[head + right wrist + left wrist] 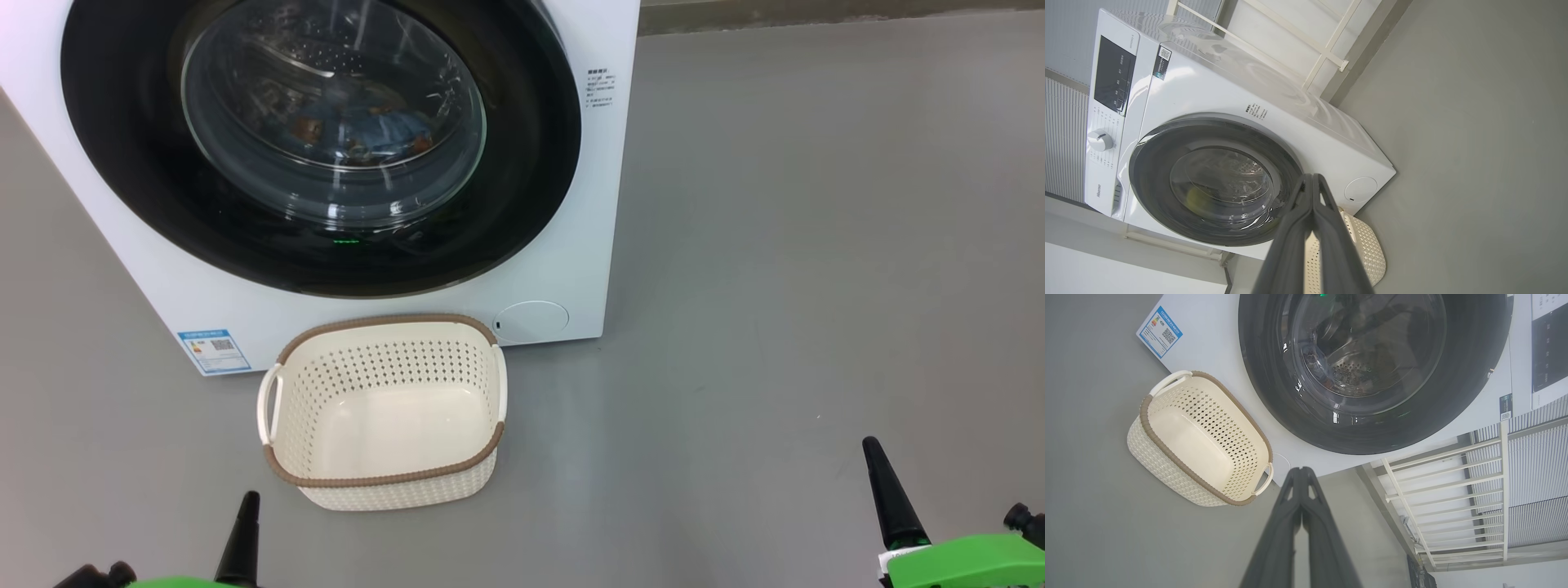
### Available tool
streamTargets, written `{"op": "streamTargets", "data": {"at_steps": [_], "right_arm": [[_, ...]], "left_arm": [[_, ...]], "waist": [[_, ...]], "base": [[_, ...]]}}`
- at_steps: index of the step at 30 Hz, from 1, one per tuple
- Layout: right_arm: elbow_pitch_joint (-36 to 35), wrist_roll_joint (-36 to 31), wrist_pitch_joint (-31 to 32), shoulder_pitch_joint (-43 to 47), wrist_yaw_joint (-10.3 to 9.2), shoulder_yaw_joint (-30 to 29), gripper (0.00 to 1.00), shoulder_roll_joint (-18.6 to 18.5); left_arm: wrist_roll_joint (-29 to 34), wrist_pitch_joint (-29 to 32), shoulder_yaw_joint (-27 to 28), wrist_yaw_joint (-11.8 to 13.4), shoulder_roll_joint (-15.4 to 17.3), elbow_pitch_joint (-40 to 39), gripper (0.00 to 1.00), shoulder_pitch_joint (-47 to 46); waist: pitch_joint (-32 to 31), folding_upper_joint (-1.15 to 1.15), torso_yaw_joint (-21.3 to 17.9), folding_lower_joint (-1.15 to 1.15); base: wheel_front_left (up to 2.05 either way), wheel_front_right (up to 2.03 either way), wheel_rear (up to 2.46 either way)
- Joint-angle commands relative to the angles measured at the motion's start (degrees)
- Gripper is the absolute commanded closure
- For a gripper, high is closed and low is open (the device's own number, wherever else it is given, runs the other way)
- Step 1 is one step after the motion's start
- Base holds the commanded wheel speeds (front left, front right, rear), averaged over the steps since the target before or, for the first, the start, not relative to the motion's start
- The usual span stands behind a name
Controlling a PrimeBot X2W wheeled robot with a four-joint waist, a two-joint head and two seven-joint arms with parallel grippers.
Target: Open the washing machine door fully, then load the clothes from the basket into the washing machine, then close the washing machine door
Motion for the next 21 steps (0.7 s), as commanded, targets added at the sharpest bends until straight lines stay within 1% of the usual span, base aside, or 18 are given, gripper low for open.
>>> {"op": "streamTargets", "data": {"at_steps": [1, 21], "right_arm": [[-1.14, 1.74, 0.42, -3.09, -0.25, 0.42, 1.00, -0.27], [0.43, 14.41, 3.85, -4.88, -0.31, -0.28, 1.00, 0.92]], "left_arm": [[-1.50, 0.40, 1.76, -0.47, 1.00, -1.01, 1.00, -3.14], [-13.34, 3.78, 3.68, -1.29, 1.16, 0.07, 1.00, -4.98]], "waist": [[0.01, 0.00, 0.02, 0.00], [0.20, 0.00, 0.32, 0.00]], "base": [[0.00, 0.00, 0.00], [0.00, 0.00, 0.00]]}}
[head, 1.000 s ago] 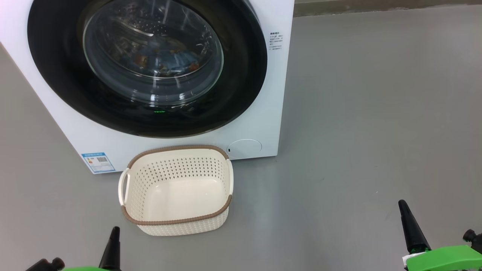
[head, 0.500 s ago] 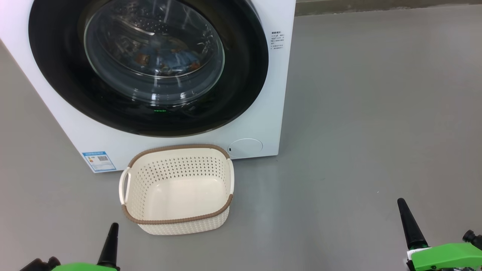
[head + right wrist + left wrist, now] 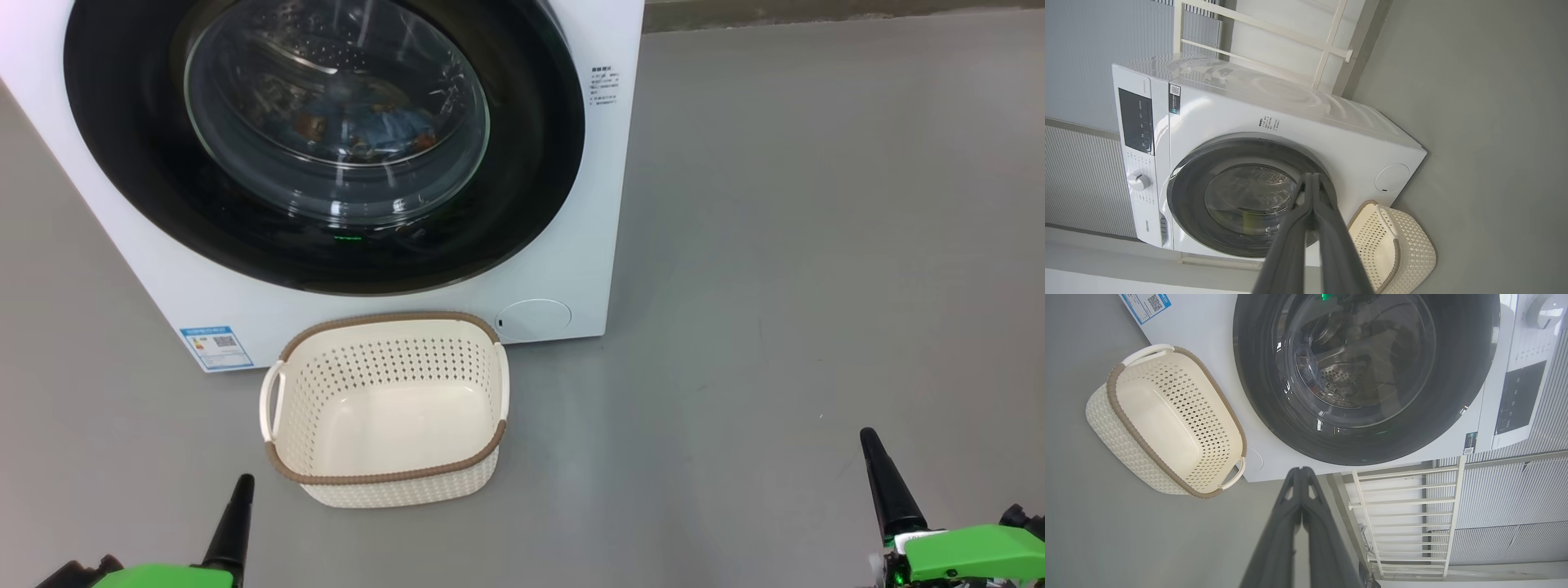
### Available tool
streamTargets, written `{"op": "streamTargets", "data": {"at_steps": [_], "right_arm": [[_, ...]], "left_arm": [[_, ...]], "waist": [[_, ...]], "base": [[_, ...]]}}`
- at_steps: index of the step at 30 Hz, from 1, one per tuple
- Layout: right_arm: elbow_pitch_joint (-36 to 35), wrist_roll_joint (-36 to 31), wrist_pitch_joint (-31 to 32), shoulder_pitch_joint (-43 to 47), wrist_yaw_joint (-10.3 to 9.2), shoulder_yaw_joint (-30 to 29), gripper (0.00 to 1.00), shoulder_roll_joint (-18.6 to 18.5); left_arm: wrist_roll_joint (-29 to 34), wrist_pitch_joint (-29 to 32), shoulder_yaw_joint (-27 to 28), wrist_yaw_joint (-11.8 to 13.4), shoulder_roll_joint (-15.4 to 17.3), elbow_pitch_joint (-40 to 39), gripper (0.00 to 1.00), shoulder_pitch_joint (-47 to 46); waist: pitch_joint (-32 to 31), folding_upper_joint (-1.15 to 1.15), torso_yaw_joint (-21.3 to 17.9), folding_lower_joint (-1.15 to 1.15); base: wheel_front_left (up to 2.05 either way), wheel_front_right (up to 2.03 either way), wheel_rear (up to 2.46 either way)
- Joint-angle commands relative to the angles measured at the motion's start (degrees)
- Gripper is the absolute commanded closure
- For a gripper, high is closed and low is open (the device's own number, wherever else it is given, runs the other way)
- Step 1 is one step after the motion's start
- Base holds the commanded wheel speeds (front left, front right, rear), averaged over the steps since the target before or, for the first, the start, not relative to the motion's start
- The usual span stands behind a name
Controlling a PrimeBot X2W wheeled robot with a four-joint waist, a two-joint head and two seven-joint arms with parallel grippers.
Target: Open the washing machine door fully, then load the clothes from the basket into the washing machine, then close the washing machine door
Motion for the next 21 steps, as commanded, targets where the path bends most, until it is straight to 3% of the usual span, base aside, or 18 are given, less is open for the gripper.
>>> {"op": "streamTargets", "data": {"at_steps": [1, 21], "right_arm": [[-1.17, 1.97, 0.46, -2.90, -0.26, 0.86, 1.00, -0.08], [0.41, 14.60, 3.92, -4.70, -0.33, 0.12, 1.00, 1.13]], "left_arm": [[-1.99, 0.47, 2.00, -0.72, 1.00, -0.96, 1.00, -2.73], [-13.83, 3.85, 3.93, -1.55, 1.16, 0.12, 1.00, -4.57]], "waist": [[0.01, 0.00, 0.02, 0.00], [0.20, 0.00, 0.32, 0.00]], "base": [[0.00, 0.00, 0.00], [0.00, 0.00, 0.00]]}}
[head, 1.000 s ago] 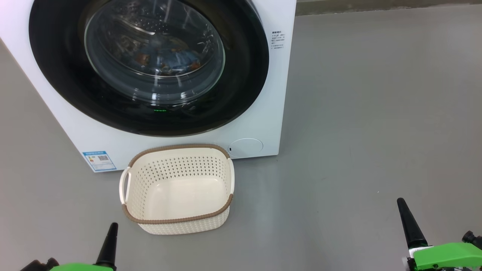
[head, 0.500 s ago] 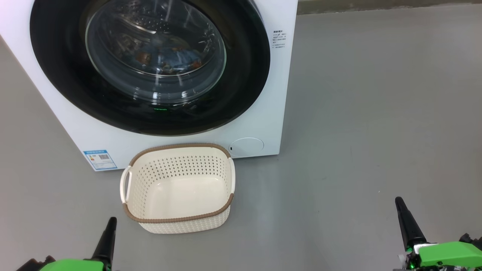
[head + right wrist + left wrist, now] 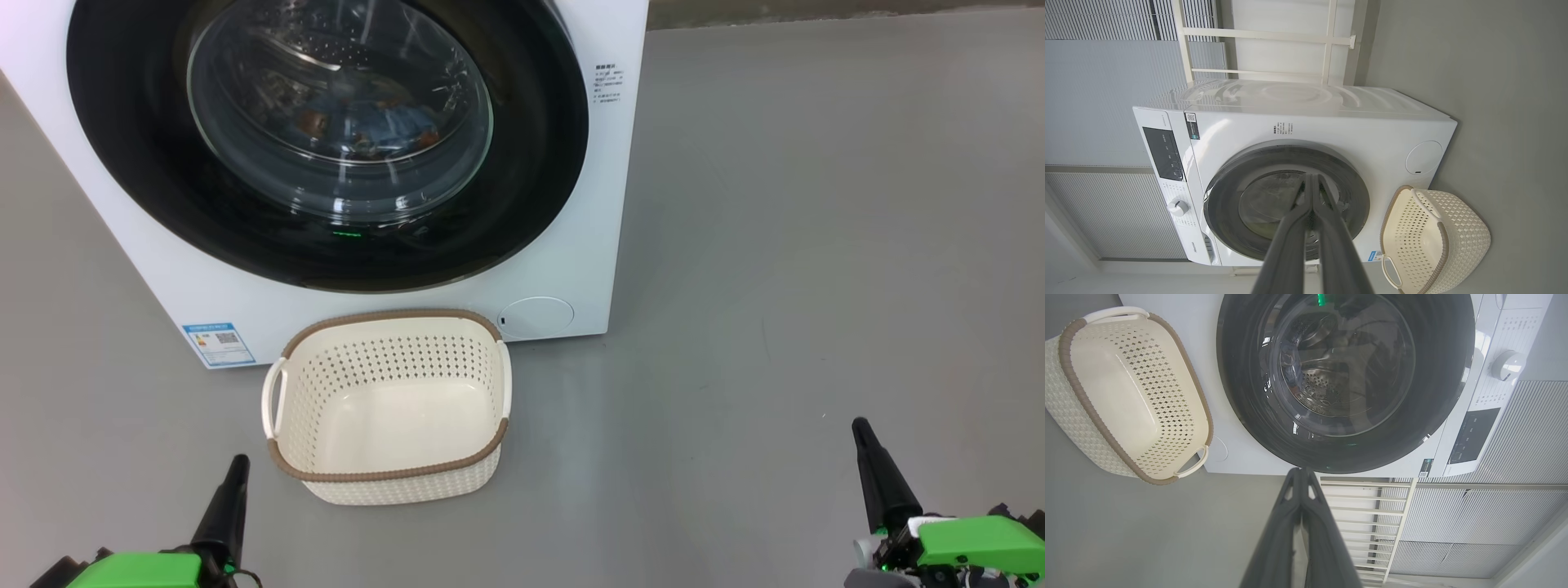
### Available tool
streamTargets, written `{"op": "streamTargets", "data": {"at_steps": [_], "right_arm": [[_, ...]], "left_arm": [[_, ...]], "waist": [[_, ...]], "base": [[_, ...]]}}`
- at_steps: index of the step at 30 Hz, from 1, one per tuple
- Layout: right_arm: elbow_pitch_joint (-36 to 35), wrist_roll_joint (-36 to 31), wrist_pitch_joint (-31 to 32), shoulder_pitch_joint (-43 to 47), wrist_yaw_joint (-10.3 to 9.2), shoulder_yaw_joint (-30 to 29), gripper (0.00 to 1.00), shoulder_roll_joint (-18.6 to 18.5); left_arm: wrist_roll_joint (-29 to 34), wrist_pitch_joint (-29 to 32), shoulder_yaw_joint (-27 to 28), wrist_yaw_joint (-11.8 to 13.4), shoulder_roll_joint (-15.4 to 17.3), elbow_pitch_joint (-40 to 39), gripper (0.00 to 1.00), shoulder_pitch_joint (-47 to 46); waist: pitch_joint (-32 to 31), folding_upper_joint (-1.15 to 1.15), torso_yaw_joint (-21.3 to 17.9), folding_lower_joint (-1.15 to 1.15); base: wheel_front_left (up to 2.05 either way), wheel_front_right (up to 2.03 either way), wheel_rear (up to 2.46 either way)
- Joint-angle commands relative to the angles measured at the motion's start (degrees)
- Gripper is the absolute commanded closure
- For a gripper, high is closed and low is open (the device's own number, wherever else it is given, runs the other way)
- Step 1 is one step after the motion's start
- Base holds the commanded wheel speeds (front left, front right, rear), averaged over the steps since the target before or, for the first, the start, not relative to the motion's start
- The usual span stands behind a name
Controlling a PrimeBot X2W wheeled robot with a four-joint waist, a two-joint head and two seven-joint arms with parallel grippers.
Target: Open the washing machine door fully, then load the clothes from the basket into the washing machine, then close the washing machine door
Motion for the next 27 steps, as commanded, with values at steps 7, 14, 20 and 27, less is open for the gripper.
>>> {"op": "streamTargets", "data": {"at_steps": [7, 14, 20, 27], "right_arm": [[-1.28, 1.81, 0.60, -2.92, 0.10, 0.89, 1.00, 0.05], [-1.27, 1.76, 0.66, -2.93, 0.10, 0.82, 1.00, 0.09], [-1.27, 1.71, 0.70, -2.93, 0.10, 0.77, 1.00, 0.13], [-1.27, 1.67, 0.74, -2.94, 0.10, 0.72, 1.00, 0.16]], "left_arm": [[-1.23, 0.41, 2.17, -0.57, 1.13, -0.95, 1.00, -2.59], [-1.22, 0.42, 2.18, -0.57, 1.12, -0.95, 1.00, -2.59], [-1.21, 0.43, 2.19, -0.57, 1.11, -0.96, 1.00, -2.59], [-1.21, 0.43, 2.20, -0.57, 1.11, -0.96, 1.00, -2.59]], "waist": [[0.01, 0.00, 0.02, 0.00], [0.01, 0.00, 0.02, 0.00], [0.01, 0.00, 0.02, 0.00], [0.01, 0.00, 0.02, 0.00]], "base": [[0.00, 0.00, 0.00], [0.00, 0.00, 0.00], [0.00, 0.00, 0.00], [0.00, 0.00, 0.00]]}}
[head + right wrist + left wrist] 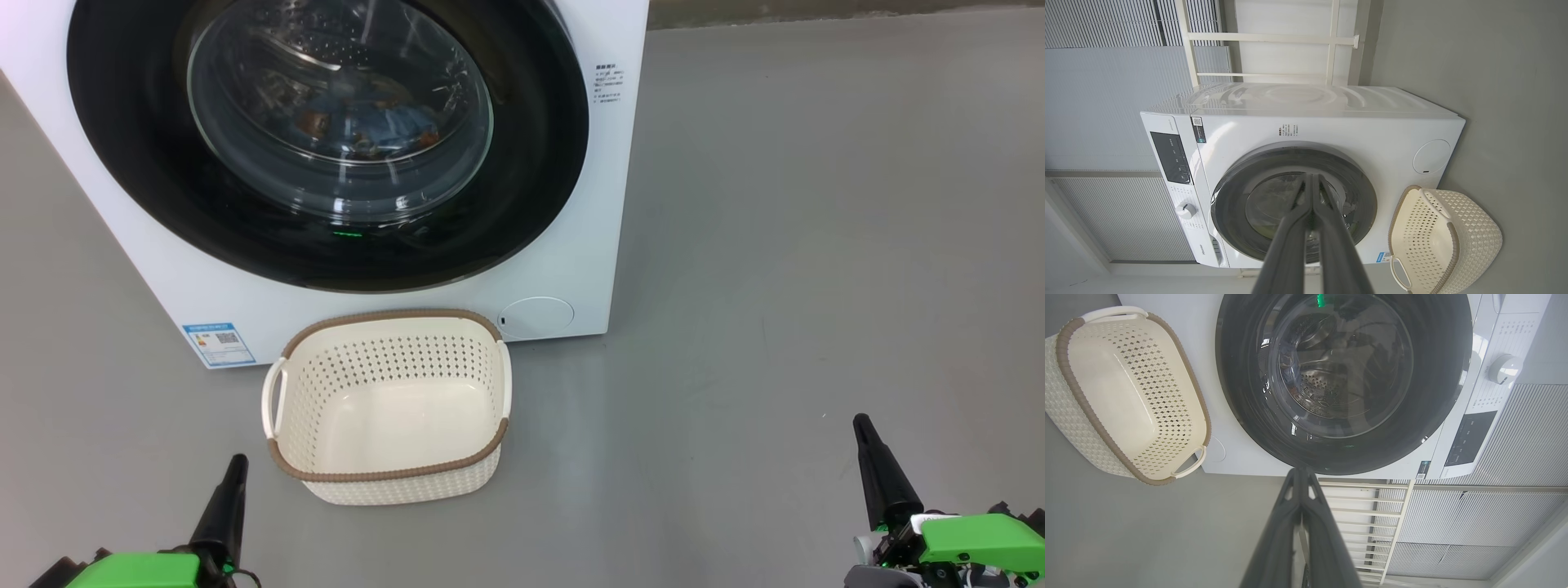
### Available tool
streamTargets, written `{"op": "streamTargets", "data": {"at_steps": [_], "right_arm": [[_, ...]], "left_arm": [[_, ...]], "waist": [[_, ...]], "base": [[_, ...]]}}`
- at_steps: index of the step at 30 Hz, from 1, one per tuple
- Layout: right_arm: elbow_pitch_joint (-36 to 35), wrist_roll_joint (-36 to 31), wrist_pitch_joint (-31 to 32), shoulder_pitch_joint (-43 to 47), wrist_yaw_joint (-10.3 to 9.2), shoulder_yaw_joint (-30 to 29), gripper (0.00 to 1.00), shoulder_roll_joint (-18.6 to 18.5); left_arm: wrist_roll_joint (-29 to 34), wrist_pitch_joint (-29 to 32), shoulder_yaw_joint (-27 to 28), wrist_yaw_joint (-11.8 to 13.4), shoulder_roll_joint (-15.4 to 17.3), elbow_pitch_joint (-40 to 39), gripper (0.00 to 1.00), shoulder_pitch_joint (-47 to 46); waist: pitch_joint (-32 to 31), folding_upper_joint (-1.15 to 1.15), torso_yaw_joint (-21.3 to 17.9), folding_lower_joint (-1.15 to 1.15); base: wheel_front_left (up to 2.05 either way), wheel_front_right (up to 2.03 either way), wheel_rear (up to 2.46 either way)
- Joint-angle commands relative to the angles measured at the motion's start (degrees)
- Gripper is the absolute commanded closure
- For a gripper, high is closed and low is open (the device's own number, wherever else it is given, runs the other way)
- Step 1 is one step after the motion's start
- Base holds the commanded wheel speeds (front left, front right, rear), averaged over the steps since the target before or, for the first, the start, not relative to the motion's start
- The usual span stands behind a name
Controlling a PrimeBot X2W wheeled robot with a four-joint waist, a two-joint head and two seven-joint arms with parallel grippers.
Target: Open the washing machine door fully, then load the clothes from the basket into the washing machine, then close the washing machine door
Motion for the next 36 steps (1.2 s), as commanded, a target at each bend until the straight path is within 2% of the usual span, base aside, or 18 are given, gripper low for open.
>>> {"op": "streamTargets", "data": {"at_steps": [1, 36], "right_arm": [[-1.40, 0.08, 0.35, -2.24, 0.10, 1.09, 1.00, -0.08], [-1.39, -0.10, 0.52, -2.26, 0.10, 0.88, 1.00, 0.07]], "left_arm": [[-0.42, 0.35, 2.00, -0.41, 1.11, -1.12, 1.00, -2.35], [-0.39, 0.38, 2.04, -0.41, 1.08, -1.13, 1.00, -2.36]], "waist": [[0.00, 0.00, 0.00, 0.00], [0.00, 0.00, 0.00, 0.00]], "base": [[0.00, 0.00, 0.00], [0.00, 0.00, 0.00]]}}
